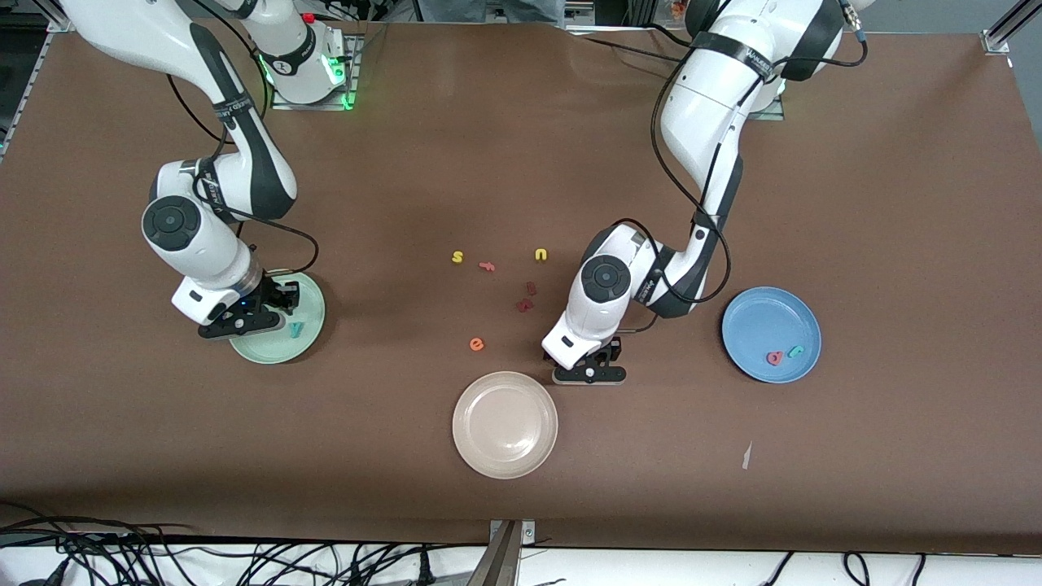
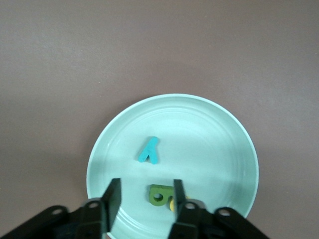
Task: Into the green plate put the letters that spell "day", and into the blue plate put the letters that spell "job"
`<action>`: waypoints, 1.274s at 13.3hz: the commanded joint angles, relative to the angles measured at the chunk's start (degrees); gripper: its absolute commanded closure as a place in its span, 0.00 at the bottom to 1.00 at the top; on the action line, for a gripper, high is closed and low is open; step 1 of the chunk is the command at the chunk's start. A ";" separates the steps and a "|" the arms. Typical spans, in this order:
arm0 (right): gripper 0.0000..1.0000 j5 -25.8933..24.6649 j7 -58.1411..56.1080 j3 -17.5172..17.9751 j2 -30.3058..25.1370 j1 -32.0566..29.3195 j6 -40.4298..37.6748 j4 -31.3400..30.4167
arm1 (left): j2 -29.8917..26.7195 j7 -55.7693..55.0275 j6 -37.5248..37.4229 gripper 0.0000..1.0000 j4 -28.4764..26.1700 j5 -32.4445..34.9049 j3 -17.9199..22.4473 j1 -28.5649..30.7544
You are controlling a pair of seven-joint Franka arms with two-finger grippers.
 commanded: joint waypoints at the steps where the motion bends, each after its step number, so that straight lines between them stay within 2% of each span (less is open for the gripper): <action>1: 0.18 3.20 1.49 0.14 -2.82 0.06 -0.44 -0.26 | 0.81 -0.43 -1.44 0.25 1.59 1.01 0.22 -0.68; 3: 0.17 4.27 3.25 0.22 -4.49 0.06 -2.70 0.70 | 0.81 -0.52 -1.44 0.30 1.67 0.92 0.22 -0.94; 4: 0.17 4.27 3.25 0.22 -5.55 0.06 -6.38 2.36 | 0.81 -0.60 -1.53 0.33 1.59 0.92 0.22 -1.03; 7: 0.15 4.36 3.25 0.22 -7.40 0.06 -23.33 11.93 | 0.81 -0.78 -1.44 0.50 1.41 1.27 0.22 -1.64; 8: 0.14 4.45 3.25 0.22 -8.36 0.06 -27.21 14.05 | 0.90 -0.78 -1.44 0.58 1.32 1.27 0.22 -1.65; 9: 0.14 5.58 2.99 0.22 -9.85 -0.03 -30.20 15.55 | 0.90 -0.78 -1.44 0.60 1.32 1.36 0.22 -1.65; 11: 0.12 8.57 1.86 -0.04 -12.66 -0.03 -34.78 16.88 | 0.90 -0.52 -1.44 0.75 1.15 1.45 0.22 -1.65; 14: 0.12 8.49 -1.40 -0.74 -16.79 -0.03 -39.18 17.05 | 0.90 0.09 -1.36 0.96 0.97 1.71 0.31 -1.65; 16: 0.11 8.31 -1.58 -0.83 -18.91 -0.12 -42.95 18.10 | -0.15 3.42 -1.88 1.00 0.89 2.41 0.31 -0.86; 17: 0.11 8.49 -1.49 -0.92 -19.26 -0.03 -44.72 18.72 | -1.81 5.53 -4.75 1.00 0.71 2.41 0.31 -0.25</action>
